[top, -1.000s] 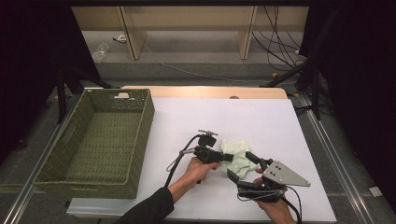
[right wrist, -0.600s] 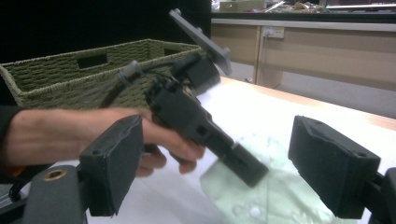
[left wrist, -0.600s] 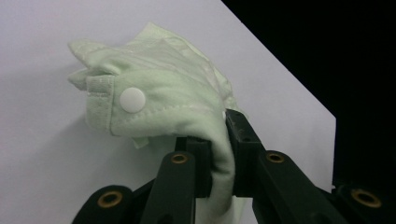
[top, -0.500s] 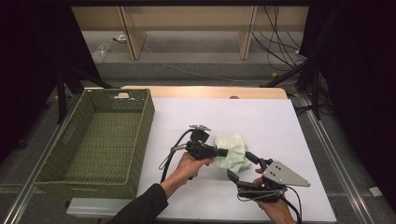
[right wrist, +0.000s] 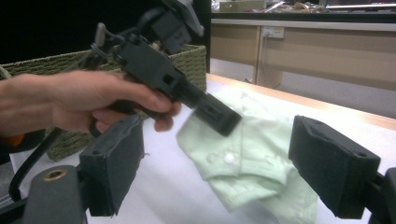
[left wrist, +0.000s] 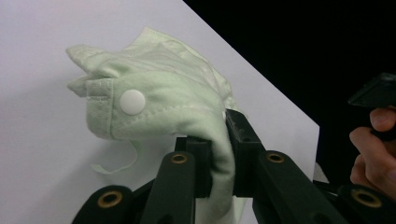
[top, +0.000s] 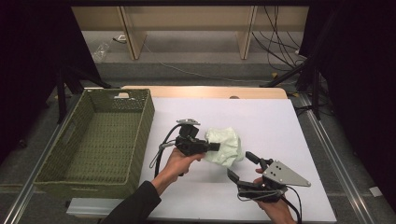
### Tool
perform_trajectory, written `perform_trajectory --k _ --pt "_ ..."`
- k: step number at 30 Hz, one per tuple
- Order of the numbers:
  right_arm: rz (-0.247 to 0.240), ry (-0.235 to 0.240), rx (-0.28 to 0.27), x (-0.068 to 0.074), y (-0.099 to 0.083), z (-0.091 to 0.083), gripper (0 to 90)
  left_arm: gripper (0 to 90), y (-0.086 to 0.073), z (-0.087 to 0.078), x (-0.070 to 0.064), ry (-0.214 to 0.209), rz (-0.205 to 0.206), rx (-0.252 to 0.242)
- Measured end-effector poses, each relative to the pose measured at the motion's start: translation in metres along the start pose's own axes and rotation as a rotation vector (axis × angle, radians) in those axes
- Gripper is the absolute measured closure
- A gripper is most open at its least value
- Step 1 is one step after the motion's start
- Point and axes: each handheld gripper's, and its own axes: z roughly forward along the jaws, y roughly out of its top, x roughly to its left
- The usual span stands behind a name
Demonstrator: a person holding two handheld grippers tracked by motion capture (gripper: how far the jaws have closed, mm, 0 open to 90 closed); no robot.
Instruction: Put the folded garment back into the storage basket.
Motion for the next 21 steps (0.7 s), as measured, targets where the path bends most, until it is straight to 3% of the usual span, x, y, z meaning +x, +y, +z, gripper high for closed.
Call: perform_trajectory --k 1,5,18,21 --pt "0.0 0.001 0.0 0.0 0.0 0.0 19.1 80.6 0.001 -0.006 -0.005 0.02 0.032 -0.002" --pt "-0.002 0.002 -0.001 0.0 0.0 0.0 19.1 80.6 0.002 -0.015 -0.009 0.023 0.052 -0.001" --pt "-0.001 0.0 0.0 0.0 0.0 0.0 19.1 80.6 0.006 -0.049 -0.013 -0.001 0.041 -0.035" --pt "-0.002 0.0 0.0 0.0 0.0 0.0 19.1 80.5 0.006 -0.058 -0.011 0.011 0.042 -0.046"
